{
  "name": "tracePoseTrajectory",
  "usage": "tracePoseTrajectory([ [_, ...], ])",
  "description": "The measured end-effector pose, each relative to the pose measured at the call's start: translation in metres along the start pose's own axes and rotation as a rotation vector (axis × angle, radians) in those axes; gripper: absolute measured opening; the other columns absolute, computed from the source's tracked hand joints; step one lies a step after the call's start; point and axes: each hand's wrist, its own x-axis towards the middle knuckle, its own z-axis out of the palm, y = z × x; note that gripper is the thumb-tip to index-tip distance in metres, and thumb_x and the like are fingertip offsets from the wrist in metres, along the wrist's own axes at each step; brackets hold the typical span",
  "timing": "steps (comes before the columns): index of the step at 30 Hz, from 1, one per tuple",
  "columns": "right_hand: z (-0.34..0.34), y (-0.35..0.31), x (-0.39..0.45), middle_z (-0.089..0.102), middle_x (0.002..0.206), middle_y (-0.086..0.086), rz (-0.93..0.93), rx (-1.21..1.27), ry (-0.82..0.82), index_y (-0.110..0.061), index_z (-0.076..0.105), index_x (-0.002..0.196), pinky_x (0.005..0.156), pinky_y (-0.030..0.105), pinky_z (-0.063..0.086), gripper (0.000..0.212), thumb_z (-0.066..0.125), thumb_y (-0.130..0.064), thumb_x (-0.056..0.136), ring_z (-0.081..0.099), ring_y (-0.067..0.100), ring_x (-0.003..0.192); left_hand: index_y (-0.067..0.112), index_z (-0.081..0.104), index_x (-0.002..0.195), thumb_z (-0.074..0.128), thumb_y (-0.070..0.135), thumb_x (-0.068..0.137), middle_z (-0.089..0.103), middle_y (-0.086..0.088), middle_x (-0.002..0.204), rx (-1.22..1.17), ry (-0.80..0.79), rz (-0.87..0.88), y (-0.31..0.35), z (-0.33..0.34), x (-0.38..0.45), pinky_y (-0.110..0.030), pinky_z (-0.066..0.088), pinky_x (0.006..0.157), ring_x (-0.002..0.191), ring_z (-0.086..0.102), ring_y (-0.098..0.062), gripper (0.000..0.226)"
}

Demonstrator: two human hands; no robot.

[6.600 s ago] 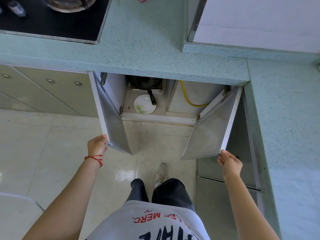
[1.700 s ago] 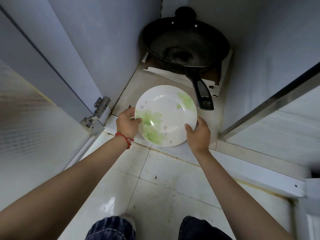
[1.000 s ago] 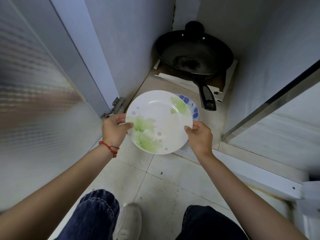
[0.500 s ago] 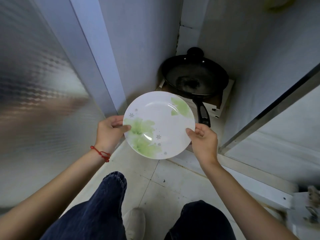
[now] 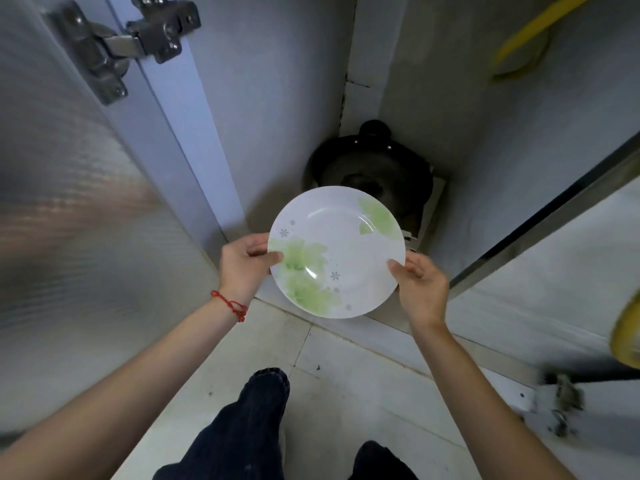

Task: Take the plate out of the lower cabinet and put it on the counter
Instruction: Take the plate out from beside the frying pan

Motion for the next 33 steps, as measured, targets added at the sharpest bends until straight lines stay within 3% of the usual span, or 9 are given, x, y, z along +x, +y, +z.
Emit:
tracePoseTrajectory([
  [3,-0.009,-0.012,-0.010,0.067,0.077,-0.004,0.041,-0.034,0.013,-0.012,0.066,0.093,0.064,0.022,0.055,0.017,0.067,-0.004,0.078,0.063,-0.003,0.065,0.003,0.067,0.097,0.064,-0.013,0.069,0.066,0.004,0.073,0.011,0.003,-0.046,0.012,0.001,-0.010,-0.013,0.054,0.054,0.055,0.063,0.004,0.032],
  [7,-0.018,-0.031,-0.025,0.067,0.081,0.002,0.068,-0.051,0.028,-0.010,0.066,0.092,0.056,0.008,0.051,0.017,0.068,-0.002,0.076,0.063,0.003,0.068,0.005,0.068,0.094,0.064,-0.014,0.068,0.067,0.008,0.069,0.006,0.007,-0.091,0.031,-0.006,-0.022,-0.015,0.054,0.052,0.055,0.064,0.003,0.032],
  [11,-0.025,-0.052,-0.044,0.067,0.085,0.003,0.091,-0.076,0.027,-0.005,0.066,0.095,0.054,0.007,0.049,0.019,0.068,-0.002,0.076,0.064,0.011,0.071,0.009,0.068,0.094,0.062,-0.014,0.070,0.068,0.001,0.079,0.004,0.004,-0.134,0.052,-0.017,-0.044,-0.014,0.053,0.052,0.057,0.064,0.000,0.034],
  [13,-0.029,-0.062,-0.056,0.067,0.083,0.001,0.104,-0.094,0.020,-0.004,0.065,0.095,0.055,0.010,0.051,0.018,0.068,-0.002,0.077,0.063,0.008,0.069,0.008,0.066,0.097,0.062,-0.013,0.071,0.067,-0.006,0.088,0.011,0.019,-0.161,0.062,-0.024,-0.057,-0.015,0.054,0.053,0.062,0.064,-0.007,0.034],
  [16,-0.038,-0.078,-0.076,0.065,0.073,-0.002,0.148,-0.104,0.007,-0.008,0.065,0.089,0.060,0.025,0.052,0.013,0.067,-0.003,0.077,0.061,0.006,0.064,0.003,0.065,0.100,0.062,-0.013,0.071,0.066,-0.013,0.093,0.019,0.021,-0.202,0.080,-0.035,-0.078,-0.029,0.055,0.064,0.070,0.061,-0.017,0.034],
  [20,-0.054,-0.103,-0.106,0.065,0.070,-0.006,0.162,-0.127,-0.004,-0.023,0.063,0.077,0.063,0.024,0.051,0.020,0.067,-0.004,0.077,0.061,0.010,0.065,0.001,0.064,0.103,0.062,-0.014,0.071,0.066,-0.016,0.097,0.023,0.013,-0.222,0.108,-0.052,-0.112,-0.039,0.052,0.072,0.076,0.061,-0.027,0.035],
  [27,-0.079,-0.160,-0.161,0.067,0.076,0.003,0.229,-0.161,-0.056,-0.020,0.065,0.084,0.064,0.034,0.052,0.015,0.065,-0.006,0.078,0.060,0.013,0.063,0.006,0.066,0.101,0.061,-0.011,0.071,0.068,-0.014,0.093,0.037,0.039,-0.295,0.168,-0.084,-0.175,-0.037,0.053,0.073,0.076,0.063,-0.021,0.036],
  [31,-0.090,-0.195,-0.190,0.069,0.077,-0.001,0.221,-0.171,-0.082,-0.020,0.065,0.087,0.054,0.016,0.051,0.016,0.064,-0.006,0.079,0.061,0.001,0.060,0.005,0.067,0.101,0.062,-0.011,0.070,0.068,-0.013,0.091,0.040,0.080,-0.304,0.201,-0.101,-0.203,-0.034,0.053,0.069,0.072,0.063,-0.017,0.035],
  [33,-0.095,-0.212,-0.203,0.067,0.075,-0.008,0.210,-0.152,-0.078,-0.021,0.065,0.087,0.052,0.014,0.051,0.018,0.064,-0.004,0.079,0.060,-0.004,0.057,0.007,0.067,0.100,0.062,-0.011,0.070,0.069,-0.009,0.088,0.033,0.098,-0.309,0.215,-0.108,-0.215,-0.029,0.054,0.065,0.068,0.065,-0.010,0.035],
])
